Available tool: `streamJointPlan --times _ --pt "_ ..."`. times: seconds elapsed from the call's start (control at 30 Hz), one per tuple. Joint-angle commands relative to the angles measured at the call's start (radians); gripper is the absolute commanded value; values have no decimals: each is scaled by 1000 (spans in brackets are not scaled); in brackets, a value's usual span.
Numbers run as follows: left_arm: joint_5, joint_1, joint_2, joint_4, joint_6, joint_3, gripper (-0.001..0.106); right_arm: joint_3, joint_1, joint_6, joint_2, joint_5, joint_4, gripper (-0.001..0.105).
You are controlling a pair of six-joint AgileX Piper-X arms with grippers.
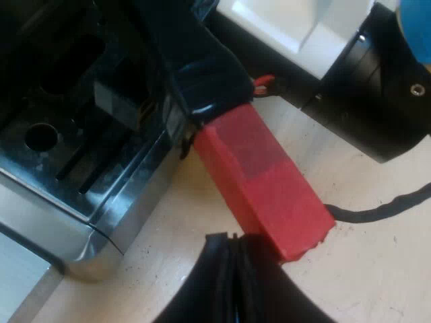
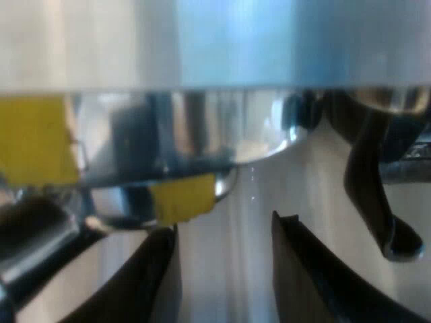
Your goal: Put the handle in the coffee machine
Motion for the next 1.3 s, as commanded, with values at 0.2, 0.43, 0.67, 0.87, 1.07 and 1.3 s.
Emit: streamJointPlan --times 0.2,0.43,0.67,0.87,1.07,1.3 --pt "89 -17 -7 52 -14 12 0 -15 42 174 -195 -113 346 39" --pt "97 -22 -7 29 -14 12 0 41 42 396 -305 -173 710 39" --pt "95 -74 -21 9 -75 12 0 126 48 423 -439 -233 838 39" --pt "88 -82 -62 -78 -194 12 0 190 69 431 -580 -246 1047 43" --pt "44 -82 -67 -76 -243 17 0 211 93 431 -736 -395 1177 66" --pt "-21 -87 -67 -102 -304 20 0 211 124 422 -888 -420 1250 70"
